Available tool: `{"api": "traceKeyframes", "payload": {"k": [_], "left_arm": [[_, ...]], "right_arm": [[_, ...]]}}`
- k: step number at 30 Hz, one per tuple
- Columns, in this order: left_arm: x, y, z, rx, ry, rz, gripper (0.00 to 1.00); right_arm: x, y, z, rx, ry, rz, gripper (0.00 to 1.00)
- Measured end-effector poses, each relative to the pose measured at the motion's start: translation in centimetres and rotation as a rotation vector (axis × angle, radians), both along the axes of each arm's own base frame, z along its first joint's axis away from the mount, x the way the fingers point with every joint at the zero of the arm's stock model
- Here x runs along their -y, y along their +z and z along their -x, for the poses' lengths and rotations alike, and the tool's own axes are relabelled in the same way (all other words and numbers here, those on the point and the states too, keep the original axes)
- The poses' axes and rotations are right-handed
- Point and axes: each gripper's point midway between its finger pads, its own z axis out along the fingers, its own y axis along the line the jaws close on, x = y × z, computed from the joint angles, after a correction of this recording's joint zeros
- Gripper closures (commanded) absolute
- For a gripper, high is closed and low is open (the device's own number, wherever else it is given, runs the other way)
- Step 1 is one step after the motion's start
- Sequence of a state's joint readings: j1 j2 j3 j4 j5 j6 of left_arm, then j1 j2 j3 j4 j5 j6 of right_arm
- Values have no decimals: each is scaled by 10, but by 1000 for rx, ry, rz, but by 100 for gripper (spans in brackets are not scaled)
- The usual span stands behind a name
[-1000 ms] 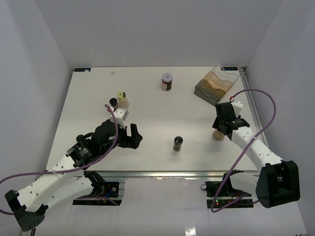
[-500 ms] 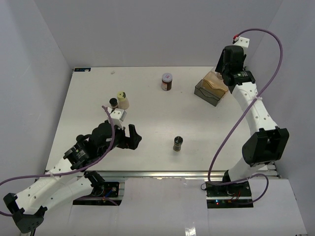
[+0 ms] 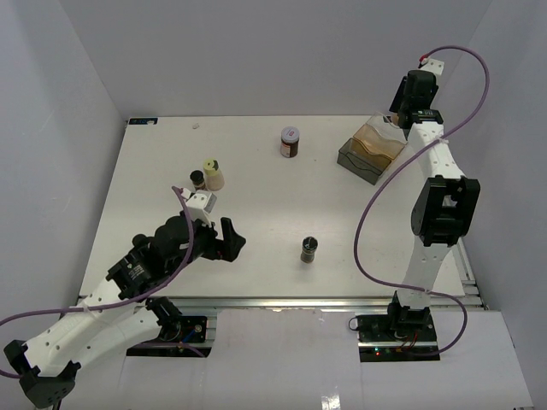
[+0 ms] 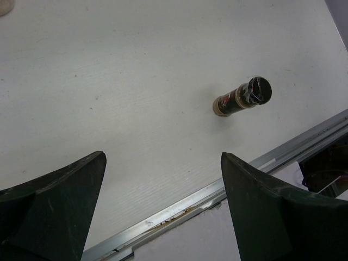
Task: Organize the condiment bottles
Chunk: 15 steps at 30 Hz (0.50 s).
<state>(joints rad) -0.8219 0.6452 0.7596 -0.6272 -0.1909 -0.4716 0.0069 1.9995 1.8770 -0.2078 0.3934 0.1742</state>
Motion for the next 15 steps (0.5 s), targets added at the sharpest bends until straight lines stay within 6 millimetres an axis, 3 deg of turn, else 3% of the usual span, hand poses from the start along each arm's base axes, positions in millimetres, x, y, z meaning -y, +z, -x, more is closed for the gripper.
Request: {"api": "traceKeyframes", "payload": {"k": [5,15], "left_arm": [[-1,2,1,7,3,10,2],[1,-1,-1,-6,7,2,2]], "right_arm": [[9,-18,-17,-8,9,17,92],[3,-40,-52,14,99,52,92]]}}
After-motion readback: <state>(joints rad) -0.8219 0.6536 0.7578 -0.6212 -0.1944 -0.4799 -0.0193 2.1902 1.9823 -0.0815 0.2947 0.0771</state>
